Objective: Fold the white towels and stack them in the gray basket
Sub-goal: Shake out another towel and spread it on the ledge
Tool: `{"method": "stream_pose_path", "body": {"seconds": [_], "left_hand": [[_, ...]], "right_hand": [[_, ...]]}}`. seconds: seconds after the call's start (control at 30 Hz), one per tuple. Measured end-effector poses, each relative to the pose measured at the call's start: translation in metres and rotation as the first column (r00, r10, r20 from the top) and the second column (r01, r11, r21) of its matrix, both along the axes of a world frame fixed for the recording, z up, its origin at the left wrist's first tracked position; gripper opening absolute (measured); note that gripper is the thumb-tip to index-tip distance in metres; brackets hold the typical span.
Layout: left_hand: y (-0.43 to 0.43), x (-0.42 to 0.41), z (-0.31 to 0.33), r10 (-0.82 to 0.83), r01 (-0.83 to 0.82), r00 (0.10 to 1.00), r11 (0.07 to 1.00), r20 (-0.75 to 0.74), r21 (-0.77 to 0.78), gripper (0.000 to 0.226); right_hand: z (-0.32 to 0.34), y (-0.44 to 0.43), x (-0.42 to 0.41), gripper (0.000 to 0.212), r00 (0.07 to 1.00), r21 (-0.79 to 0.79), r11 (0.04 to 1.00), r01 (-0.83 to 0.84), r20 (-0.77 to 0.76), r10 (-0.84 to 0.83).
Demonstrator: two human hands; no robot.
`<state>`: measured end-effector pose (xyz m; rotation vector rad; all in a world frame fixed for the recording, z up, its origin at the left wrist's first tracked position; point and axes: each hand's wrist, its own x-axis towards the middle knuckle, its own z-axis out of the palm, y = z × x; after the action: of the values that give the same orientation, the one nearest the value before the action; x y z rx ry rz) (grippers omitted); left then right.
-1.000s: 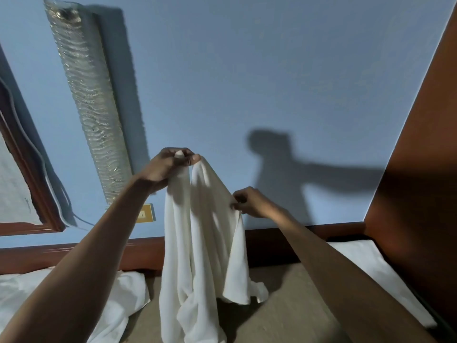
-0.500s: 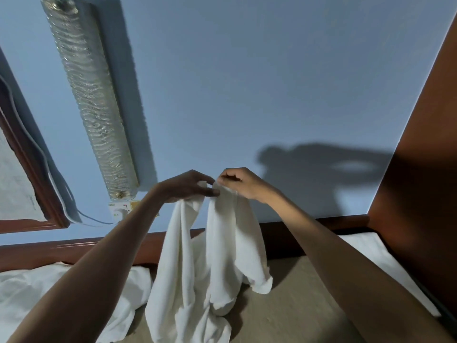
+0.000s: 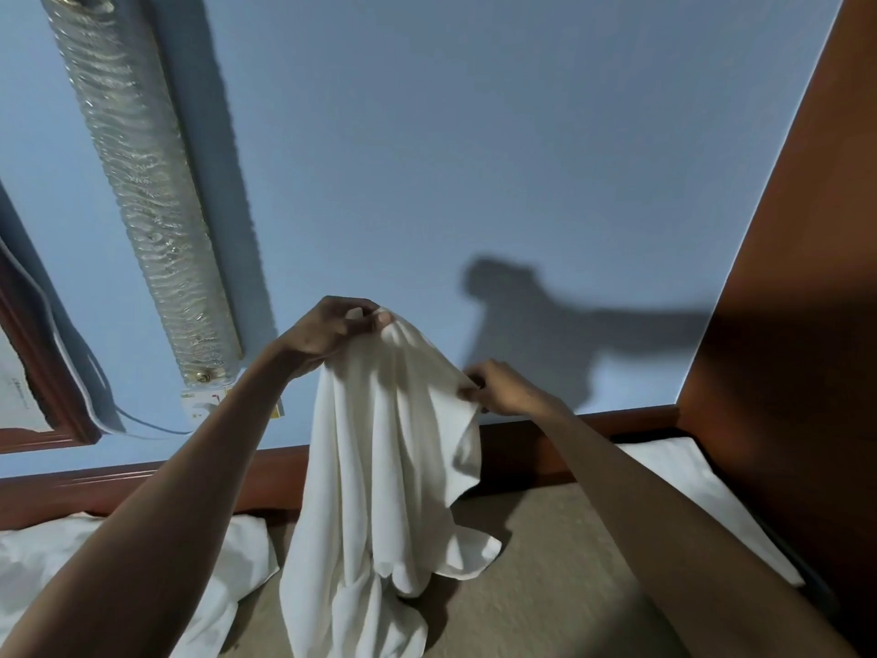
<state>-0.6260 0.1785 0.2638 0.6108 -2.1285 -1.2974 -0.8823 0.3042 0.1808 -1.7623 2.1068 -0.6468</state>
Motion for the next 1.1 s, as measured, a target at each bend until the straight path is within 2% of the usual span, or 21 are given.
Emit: {"method": "stream_pose_path", "body": {"seconds": [0.1,0.23,0.3,0.37,0.47,0.57,0.67,0.73,0.8,0.87,0.93,1.03,1.1], "left_hand": [[-0.002,0.001,-0.005,0.046,-0.039,0.996,0.994,-0.078,0.098,0.026],[-0.018,-0.004,-0.014,0.246,-0.248,0.969,0.964,0.024,0.099,0.04],[-0.022,-0.009,-0.022,0.295,-0.301,0.953,0.946,0.071,0.123,0.034],[-0.02,-0.014,-0.031,0.268,-0.28,0.959,0.949,0.094,0.144,0.022],[-0.009,-0.019,-0.051,0.16,-0.18,0.977,0.974,0.144,0.138,0.015],[0.0,-0.015,-0.068,0.084,-0.096,0.981,0.993,0.174,0.065,0.014],[0.004,-0.006,-0.08,0.058,-0.059,0.982,0.998,0.178,0.0,0.016],[0.006,0.002,-0.086,0.052,-0.051,0.98,0.999,0.194,-0.008,0.024],[0.008,0.007,-0.092,0.046,-0.039,0.975,0.999,0.216,-0.038,0.028],[0.011,0.013,-0.097,0.031,-0.023,0.973,0.999,0.228,-0.038,0.02],[0.014,0.019,-0.102,0.018,-0.015,0.979,1.0,0.202,-0.018,0.025],[0.019,0.022,-0.109,0.15,-0.114,0.969,0.977,0.195,-0.183,0.035],[0.018,0.019,-0.113,0.24,-0.194,0.96,0.943,0.147,-0.271,0.021]], "right_hand": [[-0.001,0.006,-0.01,0.035,0.992,0.094,0.993,0.072,-0.114,-0.061],[0.004,0.018,-0.017,0.034,0.997,0.097,0.993,0.067,-0.034,-0.064],[0.005,0.02,-0.018,0.037,0.997,0.105,0.994,0.014,0.075,-0.022],[0.002,0.019,-0.014,0.04,0.958,0.082,0.996,-0.029,0.288,0.004],[-0.005,0.01,0.0,0.047,0.859,-0.002,0.997,0.076,0.508,-0.065],[-0.01,0.0,0.023,0.023,0.694,-0.006,0.985,0.171,0.711,-0.117],[-0.019,-0.016,0.045,0.017,0.562,0.029,0.97,0.24,0.811,-0.164],[-0.025,-0.029,0.059,0.017,0.436,0.076,0.951,0.301,0.876,-0.208],[-0.028,-0.038,0.069,0.021,0.311,0.12,0.929,0.349,0.921,-0.236],[-0.028,-0.047,0.08,0.021,0.191,0.153,0.908,0.39,0.951,-0.242],[-0.027,-0.053,0.091,0.017,0.102,0.177,0.893,0.413,0.966,-0.239],[-0.026,-0.058,0.1,0.014,0.051,0.198,0.885,0.421,0.969,-0.241],[-0.029,-0.059,0.102,0.011,0.037,0.204,0.887,0.414,0.97,-0.241]]}}
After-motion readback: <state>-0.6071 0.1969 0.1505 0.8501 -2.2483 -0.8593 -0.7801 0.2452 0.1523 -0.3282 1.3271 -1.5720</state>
